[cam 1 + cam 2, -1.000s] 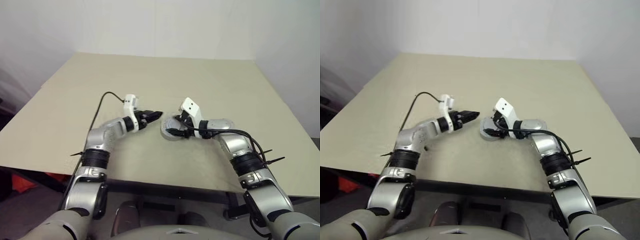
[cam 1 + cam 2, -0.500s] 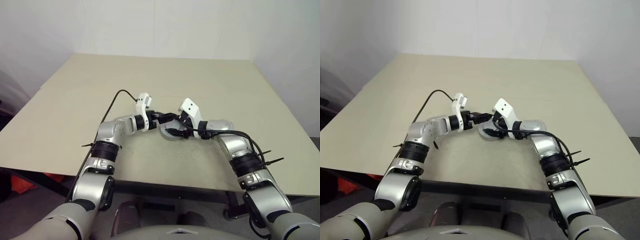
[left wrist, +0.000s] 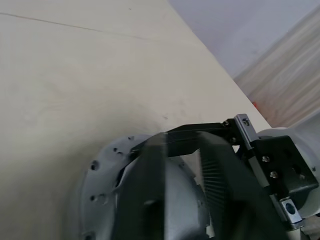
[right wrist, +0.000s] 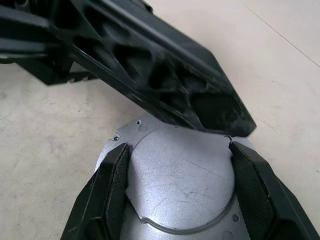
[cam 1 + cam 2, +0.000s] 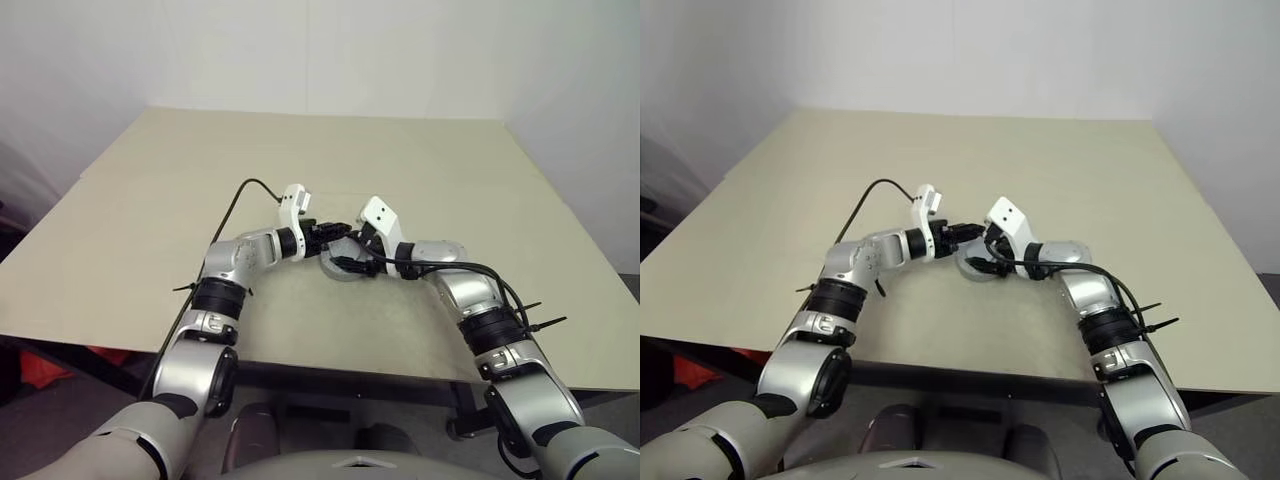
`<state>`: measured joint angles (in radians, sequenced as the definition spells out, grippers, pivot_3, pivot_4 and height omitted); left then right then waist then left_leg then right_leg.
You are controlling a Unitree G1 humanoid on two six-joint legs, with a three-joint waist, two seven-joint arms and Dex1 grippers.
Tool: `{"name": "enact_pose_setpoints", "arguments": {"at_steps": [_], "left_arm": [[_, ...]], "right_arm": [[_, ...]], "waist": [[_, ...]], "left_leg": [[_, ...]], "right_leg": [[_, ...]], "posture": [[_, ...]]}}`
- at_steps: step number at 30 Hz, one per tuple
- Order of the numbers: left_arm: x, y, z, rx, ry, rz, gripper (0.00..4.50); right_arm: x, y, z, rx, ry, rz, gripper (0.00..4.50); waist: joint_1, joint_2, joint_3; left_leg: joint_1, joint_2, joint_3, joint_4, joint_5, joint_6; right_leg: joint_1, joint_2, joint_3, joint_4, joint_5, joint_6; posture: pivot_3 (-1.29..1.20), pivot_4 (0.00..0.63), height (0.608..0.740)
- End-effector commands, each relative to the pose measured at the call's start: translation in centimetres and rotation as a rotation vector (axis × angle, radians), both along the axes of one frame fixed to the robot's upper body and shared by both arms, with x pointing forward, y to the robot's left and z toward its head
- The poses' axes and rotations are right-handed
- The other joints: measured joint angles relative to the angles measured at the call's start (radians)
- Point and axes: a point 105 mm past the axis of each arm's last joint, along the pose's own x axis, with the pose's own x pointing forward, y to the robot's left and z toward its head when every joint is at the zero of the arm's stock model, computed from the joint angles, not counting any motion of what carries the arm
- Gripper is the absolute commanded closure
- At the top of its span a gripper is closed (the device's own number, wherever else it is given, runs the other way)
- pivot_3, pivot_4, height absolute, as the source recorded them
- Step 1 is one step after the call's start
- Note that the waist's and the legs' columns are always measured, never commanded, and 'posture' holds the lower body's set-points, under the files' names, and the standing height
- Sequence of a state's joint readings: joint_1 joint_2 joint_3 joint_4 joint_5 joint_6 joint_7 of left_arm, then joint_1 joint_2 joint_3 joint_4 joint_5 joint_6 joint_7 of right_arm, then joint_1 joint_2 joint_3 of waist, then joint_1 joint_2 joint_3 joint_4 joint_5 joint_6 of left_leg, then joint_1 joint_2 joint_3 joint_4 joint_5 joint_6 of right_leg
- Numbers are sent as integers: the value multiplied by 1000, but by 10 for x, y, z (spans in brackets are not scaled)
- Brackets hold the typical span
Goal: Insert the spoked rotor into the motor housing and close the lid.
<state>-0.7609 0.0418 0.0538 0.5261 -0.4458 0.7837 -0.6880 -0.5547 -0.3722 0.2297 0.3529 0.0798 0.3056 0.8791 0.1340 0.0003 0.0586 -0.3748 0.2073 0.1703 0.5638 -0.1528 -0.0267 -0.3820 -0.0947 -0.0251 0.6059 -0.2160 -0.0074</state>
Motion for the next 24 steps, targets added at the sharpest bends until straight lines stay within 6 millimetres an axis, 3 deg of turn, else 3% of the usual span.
{"name": "enact_pose_setpoints", "arguments": {"at_steps": [1, 5, 14, 24], "left_arm": [[-2, -9, 17, -39, -33, -47, 4460], [-7, -11, 15, -33, -29, -71, 4460], [-10, 3, -13, 116, 51, -34, 4460], [-16, 7, -20, 120, 140, -37, 4460]], "right_arm": [[-7, -13, -31, -81, 93, -44, 1445], [-6, -14, -31, -83, 91, -47, 1445], [-5, -15, -31, -87, 86, -55, 1445], [1, -16, -25, -61, 92, -80, 1445]], "waist": [[-1, 0, 0], [-1, 0, 0], [-3, 0, 0], [-4, 0, 0]], "left_leg": [[0, 0, 0, 0, 0, 0], [0, 0, 0, 0, 0, 0], [0, 0, 0, -1, 0, 0], [4, 0, 0, -2, 0, 0]], "right_leg": [[0, 0, 0, 0, 0, 0], [0, 0, 0, 0, 0, 0], [0, 0, 0, -1, 0, 0], [4, 0, 0, -2, -4, 7]], "posture": [[0, 0, 740], [0, 0, 740], [0, 0, 740], [0, 0, 740]]}}
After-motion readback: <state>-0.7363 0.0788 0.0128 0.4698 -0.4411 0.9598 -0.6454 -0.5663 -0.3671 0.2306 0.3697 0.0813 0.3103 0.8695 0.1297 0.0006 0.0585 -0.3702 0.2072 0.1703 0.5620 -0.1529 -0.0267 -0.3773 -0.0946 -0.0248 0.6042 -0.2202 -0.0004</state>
